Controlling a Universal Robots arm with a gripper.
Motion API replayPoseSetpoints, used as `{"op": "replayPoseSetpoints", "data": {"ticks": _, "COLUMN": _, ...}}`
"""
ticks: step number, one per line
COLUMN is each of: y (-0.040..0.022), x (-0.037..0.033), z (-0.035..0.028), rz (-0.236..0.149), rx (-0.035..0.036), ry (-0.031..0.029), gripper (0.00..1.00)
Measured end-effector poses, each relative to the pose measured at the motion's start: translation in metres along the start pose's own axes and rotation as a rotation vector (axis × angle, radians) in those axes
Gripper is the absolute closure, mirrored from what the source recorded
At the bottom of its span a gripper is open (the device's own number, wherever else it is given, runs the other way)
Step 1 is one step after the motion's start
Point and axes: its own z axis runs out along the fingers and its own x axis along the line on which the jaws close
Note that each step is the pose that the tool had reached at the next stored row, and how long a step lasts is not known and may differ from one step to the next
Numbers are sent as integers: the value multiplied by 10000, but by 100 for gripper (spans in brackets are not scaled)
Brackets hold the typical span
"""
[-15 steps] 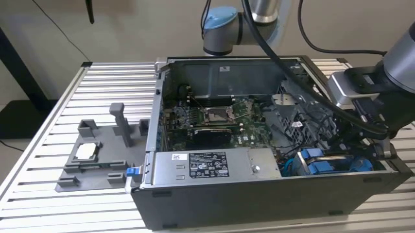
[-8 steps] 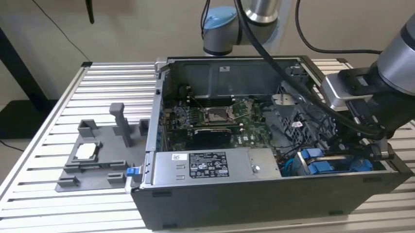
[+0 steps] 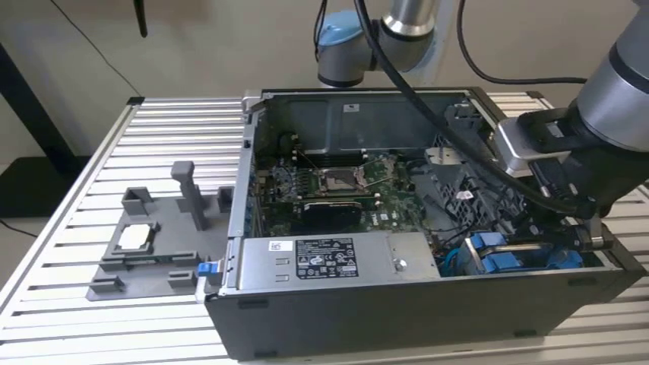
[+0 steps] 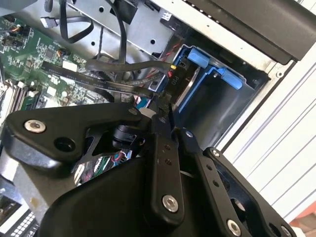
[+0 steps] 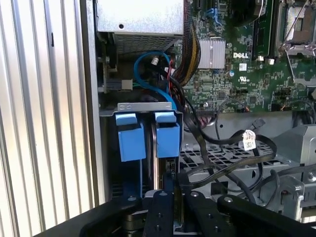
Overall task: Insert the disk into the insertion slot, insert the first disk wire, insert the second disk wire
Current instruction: 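Insert the second disk wire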
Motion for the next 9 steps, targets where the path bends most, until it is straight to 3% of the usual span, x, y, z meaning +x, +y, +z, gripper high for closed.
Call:
{"op": "replayPoseSetpoints", "data": {"ticks": 5, "y": 44, "x": 3, "z": 26, "rz": 13, "rx": 170, "ry": 25, "gripper": 84}}
{"op": "replayPoseSetpoints", "data": {"ticks": 9, "y": 73, "x": 5, "z": 49, "rz": 51, "rx": 246, "ry": 66, "gripper": 84}}
